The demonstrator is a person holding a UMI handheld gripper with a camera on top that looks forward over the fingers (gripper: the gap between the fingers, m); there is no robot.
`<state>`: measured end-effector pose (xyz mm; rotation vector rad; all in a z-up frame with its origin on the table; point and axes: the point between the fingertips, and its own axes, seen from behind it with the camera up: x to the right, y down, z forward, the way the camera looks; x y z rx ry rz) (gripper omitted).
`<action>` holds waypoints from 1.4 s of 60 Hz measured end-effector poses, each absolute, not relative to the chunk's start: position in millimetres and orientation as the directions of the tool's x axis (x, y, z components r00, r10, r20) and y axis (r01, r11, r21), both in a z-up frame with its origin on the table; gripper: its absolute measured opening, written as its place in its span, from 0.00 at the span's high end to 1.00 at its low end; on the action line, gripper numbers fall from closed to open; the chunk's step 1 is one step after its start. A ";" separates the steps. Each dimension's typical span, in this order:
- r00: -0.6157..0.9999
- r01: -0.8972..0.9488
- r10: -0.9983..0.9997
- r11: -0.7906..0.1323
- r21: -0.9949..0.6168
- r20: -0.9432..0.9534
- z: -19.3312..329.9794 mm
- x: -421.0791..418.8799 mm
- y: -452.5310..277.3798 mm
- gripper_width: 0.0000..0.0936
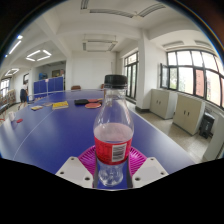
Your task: Pour water
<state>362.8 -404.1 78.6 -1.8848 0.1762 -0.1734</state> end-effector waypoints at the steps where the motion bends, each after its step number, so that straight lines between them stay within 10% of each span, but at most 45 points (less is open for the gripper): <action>1: 0.977 -0.036 -0.212 -0.308 -0.951 0.031 80.4 363.4 -400.6 0.60; 26: 0.937 0.037 -0.327 -0.266 -0.963 0.126 132.2 361.3 -379.9 0.67; 47: 0.604 0.510 -0.554 -0.284 -0.812 0.573 351.3 254.6 -281.7 0.66; 63: 0.139 0.939 -0.466 -0.218 -0.265 0.874 500.8 -35.0 -131.0 0.66; 71: -0.153 0.988 -0.410 -0.068 0.138 0.899 490.5 -232.6 -55.1 0.66; 84: -0.529 0.799 -0.322 0.121 0.589 0.785 357.8 -455.1 25.0 0.66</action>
